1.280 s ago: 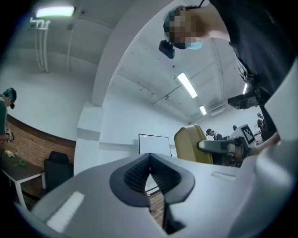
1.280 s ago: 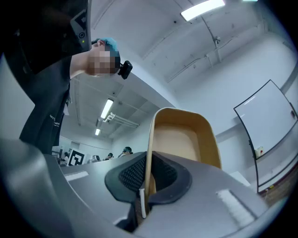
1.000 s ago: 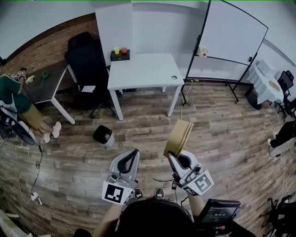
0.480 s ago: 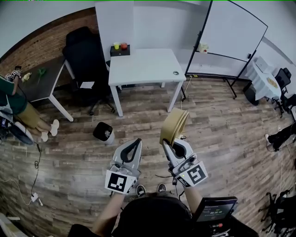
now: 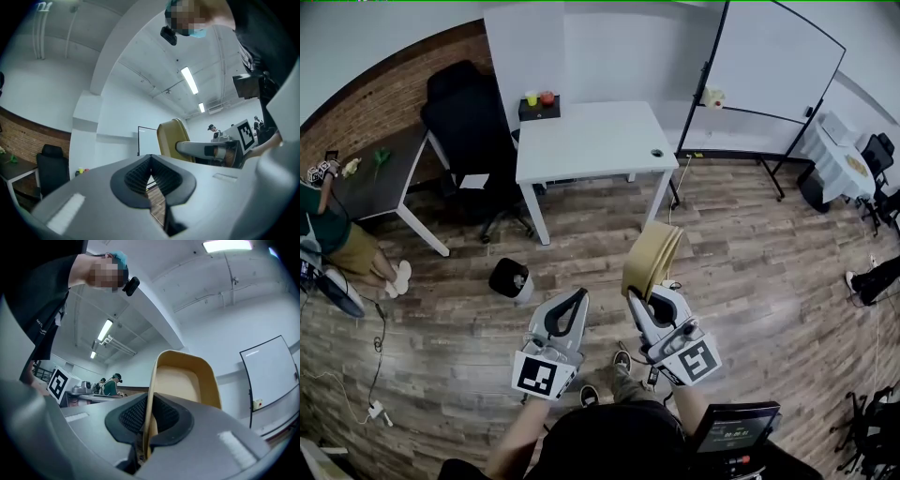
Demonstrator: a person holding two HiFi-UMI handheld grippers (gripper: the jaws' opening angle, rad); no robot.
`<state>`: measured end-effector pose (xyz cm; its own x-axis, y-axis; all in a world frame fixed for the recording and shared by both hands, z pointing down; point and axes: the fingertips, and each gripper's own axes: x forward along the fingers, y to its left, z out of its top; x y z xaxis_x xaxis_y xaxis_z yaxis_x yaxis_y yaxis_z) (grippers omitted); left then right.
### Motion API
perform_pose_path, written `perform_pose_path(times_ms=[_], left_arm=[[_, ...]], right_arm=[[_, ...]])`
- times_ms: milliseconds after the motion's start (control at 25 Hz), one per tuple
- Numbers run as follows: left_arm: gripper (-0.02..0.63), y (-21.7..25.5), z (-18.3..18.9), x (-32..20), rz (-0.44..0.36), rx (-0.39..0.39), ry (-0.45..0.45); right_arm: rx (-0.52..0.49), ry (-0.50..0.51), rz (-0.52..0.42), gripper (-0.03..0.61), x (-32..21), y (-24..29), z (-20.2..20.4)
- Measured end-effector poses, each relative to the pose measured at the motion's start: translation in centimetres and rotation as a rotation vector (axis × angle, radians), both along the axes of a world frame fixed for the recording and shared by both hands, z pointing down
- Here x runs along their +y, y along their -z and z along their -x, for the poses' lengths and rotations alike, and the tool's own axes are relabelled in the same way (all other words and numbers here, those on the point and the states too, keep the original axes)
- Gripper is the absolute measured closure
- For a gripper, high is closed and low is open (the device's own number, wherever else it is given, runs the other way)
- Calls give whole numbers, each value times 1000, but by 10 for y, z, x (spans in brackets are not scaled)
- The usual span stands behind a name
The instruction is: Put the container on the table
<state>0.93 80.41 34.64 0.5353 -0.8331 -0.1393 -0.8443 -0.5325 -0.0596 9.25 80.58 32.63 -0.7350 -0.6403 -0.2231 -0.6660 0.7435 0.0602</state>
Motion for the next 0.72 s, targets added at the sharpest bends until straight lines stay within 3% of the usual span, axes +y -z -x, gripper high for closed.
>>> perform_pose_path(times_ms=[160, 320, 720], left_arm=[[612, -8, -34, -31, 45, -61, -4], [612, -9, -52, -67, 81, -58, 12], [612, -17, -38, -142, 109, -41, 44]], right_arm=[[5, 11, 3, 546, -37, -7, -26], [-9, 23, 16, 546, -79, -11, -39], [12, 46, 39, 546, -157, -17, -30]])
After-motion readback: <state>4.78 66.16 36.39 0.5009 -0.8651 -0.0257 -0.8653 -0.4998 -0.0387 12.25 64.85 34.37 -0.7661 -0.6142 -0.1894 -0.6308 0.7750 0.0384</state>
